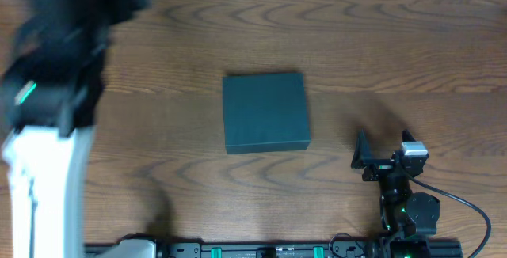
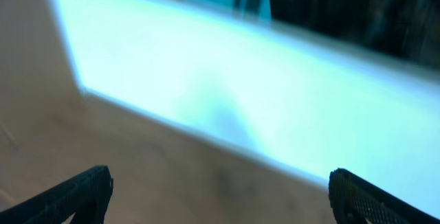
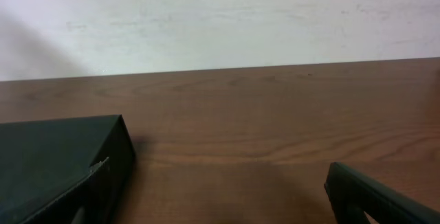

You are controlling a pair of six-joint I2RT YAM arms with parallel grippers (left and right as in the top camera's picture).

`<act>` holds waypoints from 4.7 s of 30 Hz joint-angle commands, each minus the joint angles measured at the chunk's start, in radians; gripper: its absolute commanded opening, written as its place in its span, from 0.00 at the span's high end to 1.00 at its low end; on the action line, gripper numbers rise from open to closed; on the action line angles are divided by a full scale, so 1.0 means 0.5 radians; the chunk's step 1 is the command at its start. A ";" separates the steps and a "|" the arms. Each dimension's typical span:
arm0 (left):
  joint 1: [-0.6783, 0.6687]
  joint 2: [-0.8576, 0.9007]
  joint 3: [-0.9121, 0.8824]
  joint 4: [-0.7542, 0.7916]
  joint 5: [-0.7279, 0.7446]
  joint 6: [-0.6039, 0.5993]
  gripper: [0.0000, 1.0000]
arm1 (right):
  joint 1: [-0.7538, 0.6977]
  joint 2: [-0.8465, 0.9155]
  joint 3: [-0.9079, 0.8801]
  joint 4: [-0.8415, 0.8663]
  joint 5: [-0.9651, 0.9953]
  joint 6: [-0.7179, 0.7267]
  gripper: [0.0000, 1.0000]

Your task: Pack container

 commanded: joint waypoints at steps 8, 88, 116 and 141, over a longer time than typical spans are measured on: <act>0.240 -0.625 -0.140 0.026 -0.095 0.016 0.02 | -0.027 -0.018 -0.005 -0.008 -0.008 -0.012 0.01; 0.183 -2.692 -3.719 1.383 0.130 -0.486 0.02 | -0.027 -0.018 -0.005 -0.008 -0.008 -0.012 0.01; 0.183 -2.686 -3.719 1.293 0.130 -0.487 0.01 | -0.027 -0.018 -0.005 -0.008 -0.008 -0.012 0.01; 0.183 -2.686 -3.719 1.293 0.130 -0.487 0.01 | -0.027 -0.018 -0.005 -0.008 -0.008 -0.012 0.01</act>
